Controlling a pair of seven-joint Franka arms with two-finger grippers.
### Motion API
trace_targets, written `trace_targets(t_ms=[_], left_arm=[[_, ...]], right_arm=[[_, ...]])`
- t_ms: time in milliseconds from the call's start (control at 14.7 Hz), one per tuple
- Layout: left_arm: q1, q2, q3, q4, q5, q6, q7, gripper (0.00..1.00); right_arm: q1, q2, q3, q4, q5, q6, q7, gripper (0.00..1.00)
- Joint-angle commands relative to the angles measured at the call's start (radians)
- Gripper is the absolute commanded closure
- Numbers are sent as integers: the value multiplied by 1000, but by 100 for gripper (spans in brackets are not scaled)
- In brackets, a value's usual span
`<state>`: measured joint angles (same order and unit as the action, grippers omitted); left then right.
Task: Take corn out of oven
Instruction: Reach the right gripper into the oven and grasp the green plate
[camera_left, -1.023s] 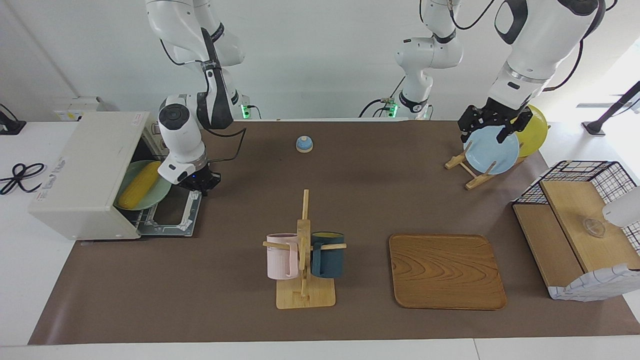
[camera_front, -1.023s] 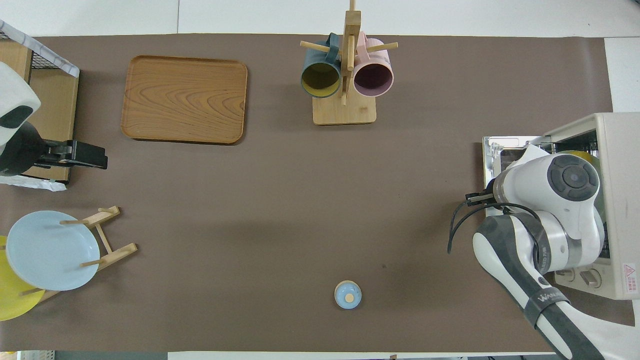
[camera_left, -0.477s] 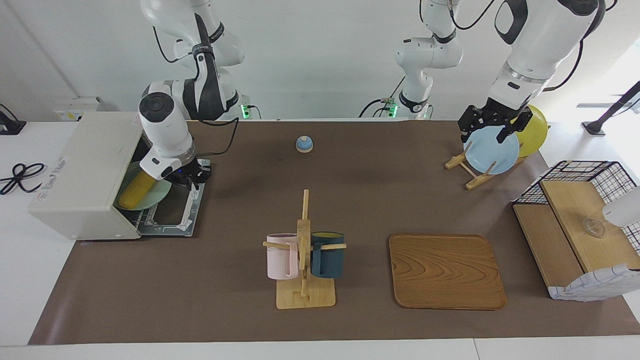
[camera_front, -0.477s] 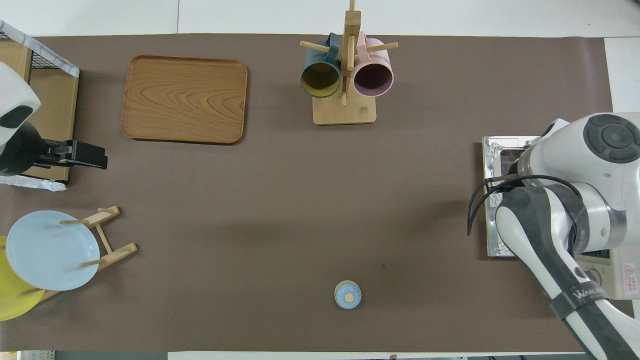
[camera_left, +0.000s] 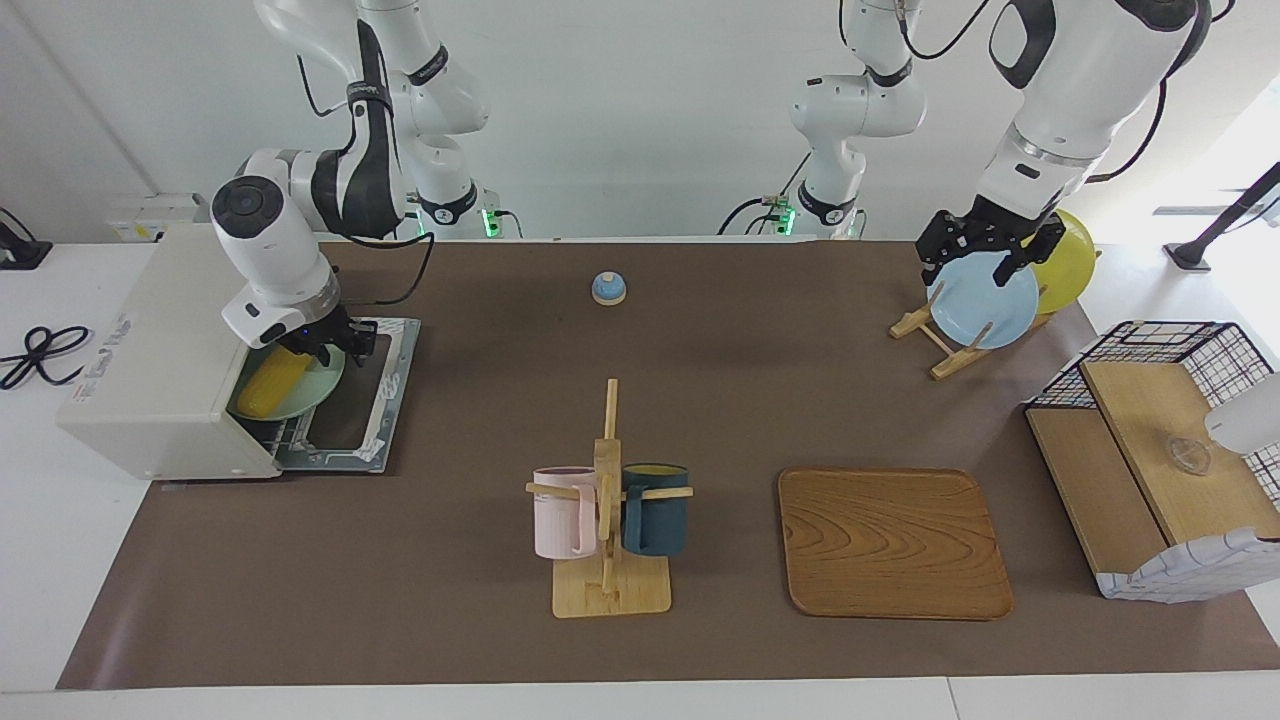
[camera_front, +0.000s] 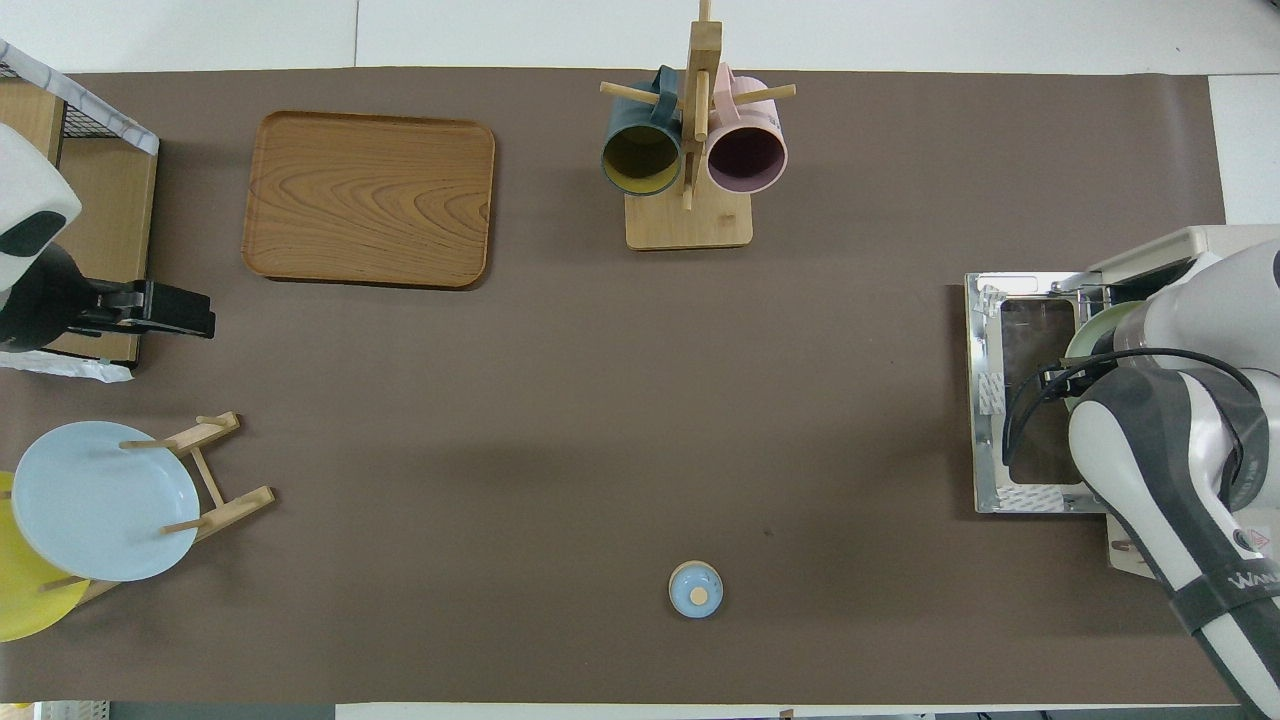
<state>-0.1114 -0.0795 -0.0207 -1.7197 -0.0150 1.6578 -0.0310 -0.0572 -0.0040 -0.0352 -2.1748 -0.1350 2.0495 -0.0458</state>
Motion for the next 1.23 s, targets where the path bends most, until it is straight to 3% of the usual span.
trace_targets(t_ms=[0,273,341,477,886,1159], left_arm=[[4,-8,1,-6,-3,5,8,0],[4,-8,1,-6,-3,4,8,0],[4,-8,1,-6,-3,4,8,0],[3,-8,1,-6,-3,4,8,0],[4,-8,1,-6,-3,5,8,0],[3,-8,1,-6,-3,4,8,0]], right_arm=[[-19,-36,8,-51,-8,12,-31,55],[-29,-60,8,-131,-8,98,-40,58],[-32,-60,6,-131,-8,101,-60,69],[-33,-60,6,-129,-8,101,-101,100],[-6,-57,20,-100,-46,55,-100,100],[161,-41,20,-10,-73,-31,-15,100]])
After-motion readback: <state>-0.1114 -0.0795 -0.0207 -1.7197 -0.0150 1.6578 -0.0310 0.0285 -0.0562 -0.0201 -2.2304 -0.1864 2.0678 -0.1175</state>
